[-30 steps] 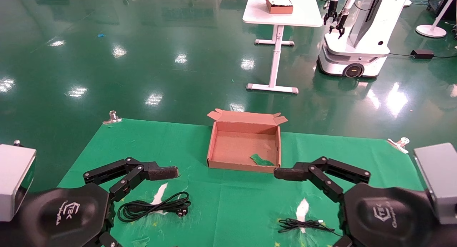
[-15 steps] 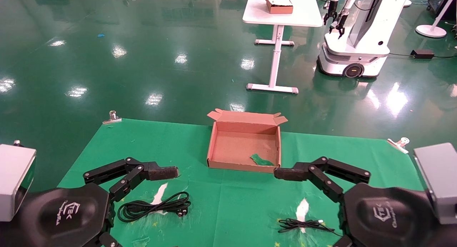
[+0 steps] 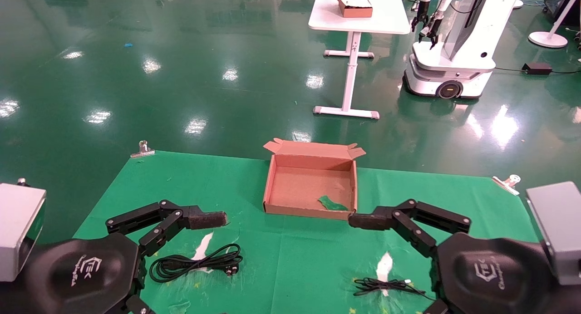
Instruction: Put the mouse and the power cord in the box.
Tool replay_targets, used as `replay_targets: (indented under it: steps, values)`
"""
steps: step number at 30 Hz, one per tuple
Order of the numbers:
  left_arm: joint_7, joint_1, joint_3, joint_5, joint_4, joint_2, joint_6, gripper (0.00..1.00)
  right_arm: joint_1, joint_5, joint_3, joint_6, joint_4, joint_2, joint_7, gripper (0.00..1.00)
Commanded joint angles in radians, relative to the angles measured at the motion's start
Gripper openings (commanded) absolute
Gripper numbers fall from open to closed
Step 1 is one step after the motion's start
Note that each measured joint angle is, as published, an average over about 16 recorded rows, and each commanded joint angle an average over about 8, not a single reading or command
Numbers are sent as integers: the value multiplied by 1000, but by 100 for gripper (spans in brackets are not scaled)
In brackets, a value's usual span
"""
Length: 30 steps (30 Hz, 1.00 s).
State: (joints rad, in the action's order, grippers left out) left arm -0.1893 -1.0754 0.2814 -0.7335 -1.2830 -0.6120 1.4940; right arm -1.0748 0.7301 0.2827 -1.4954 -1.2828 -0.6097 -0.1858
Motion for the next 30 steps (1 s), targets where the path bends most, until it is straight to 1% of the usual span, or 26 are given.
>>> replay_targets:
  steps: [1, 5, 7, 9, 11, 13, 18, 22, 24, 27, 30]
  values:
    - [0, 0, 0, 0, 0, 0, 0, 100, 0, -1, -1, 0, 0, 0, 0, 100]
    - [1, 2, 4, -14, -2, 3, -3, 100, 3, 14, 5, -1, -1, 6, 2, 100]
    - [1, 3, 17, -54, -11, 10, -15, 100, 5, 50, 18, 2, -6, 19, -5, 100]
    - [-7, 0, 39, -120, -26, 17, -34, 100, 3, 104, 38, 10, -16, 35, -25, 100]
    - [-15, -12, 73, -218, -44, 20, -56, 100, -2, 169, 64, 22, -26, 52, -58, 100]
    - [-23, -37, 116, -339, -59, 10, -81, 100, -9, 229, 88, 39, -34, 66, -98, 100]
    - [-59, -128, 240, -674, -67, -70, -134, 100, -22, 338, 129, 84, -39, 80, -180, 100]
    - [-101, -178, 310, -849, -65, -125, -164, 100, -28, 396, 151, 109, -41, 84, -230, 100]
    - [-117, -193, 329, -893, -66, -137, -170, 100, -31, 411, 159, 118, -41, 83, -248, 100]
    - [-125, -203, 341, -918, -67, -145, -173, 100, -33, 420, 163, 123, -40, 82, -259, 100]
    - [-121, -204, 340, -925, -62, -145, -175, 100, -34, 419, 163, 122, -39, 81, -251, 100]
